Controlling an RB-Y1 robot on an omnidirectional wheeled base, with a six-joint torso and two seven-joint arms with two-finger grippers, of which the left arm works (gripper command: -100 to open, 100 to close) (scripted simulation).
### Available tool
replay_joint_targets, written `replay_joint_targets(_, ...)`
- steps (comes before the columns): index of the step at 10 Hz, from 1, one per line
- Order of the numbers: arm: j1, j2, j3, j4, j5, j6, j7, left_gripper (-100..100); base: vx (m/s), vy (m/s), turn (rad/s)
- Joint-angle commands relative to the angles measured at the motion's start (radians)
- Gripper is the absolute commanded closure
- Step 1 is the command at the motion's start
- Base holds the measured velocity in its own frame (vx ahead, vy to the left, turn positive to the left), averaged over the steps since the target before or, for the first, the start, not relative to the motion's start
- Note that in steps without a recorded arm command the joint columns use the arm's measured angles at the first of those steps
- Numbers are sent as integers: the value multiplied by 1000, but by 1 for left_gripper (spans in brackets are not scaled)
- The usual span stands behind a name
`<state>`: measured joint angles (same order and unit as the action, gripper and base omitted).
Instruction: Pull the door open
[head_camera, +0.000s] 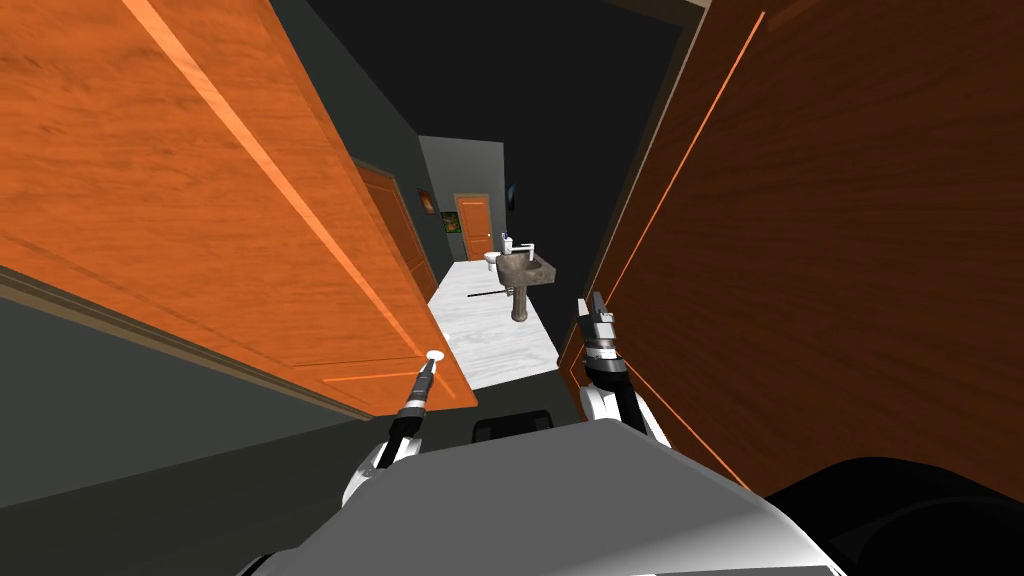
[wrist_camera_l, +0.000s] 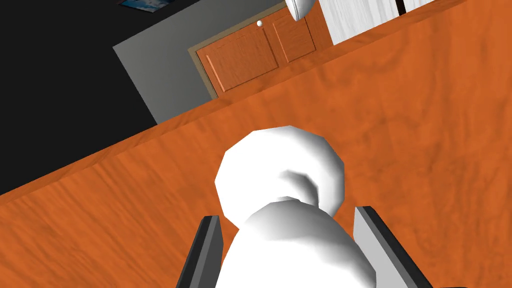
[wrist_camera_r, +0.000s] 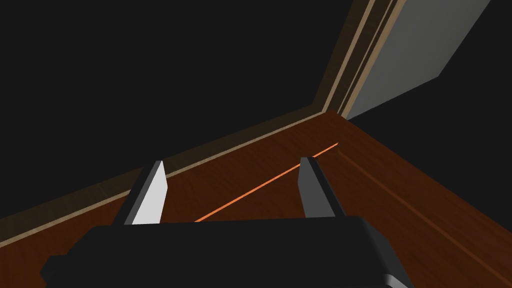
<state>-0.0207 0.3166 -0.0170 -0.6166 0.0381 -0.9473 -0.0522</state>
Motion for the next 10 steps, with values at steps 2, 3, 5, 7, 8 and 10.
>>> replay_joint_targets(2, -4, -8, -19, -7, 14, 3, 67, 100, -55, 22, -31)
replay_joint_targets(3, -9, -8, -28, -5, 25, 5, 101, 100, -55, 10, -27)
replay_joint_targets(5, -13, -9, -36, -3, 36, 7, 146, 100, -40, 11, -19)
replay_joint_targets(7, -18, -9, -45, -1, 47, 8, 190, 100, -39, 13, -27)
replay_joint_targets(8, -22, -9, -54, 2, 59, 10, 215, 100, -54, 19, -36)
replay_joint_targets(10, -27, -10, -63, 4, 70, 12, 268, 100, -44, 22, -30)
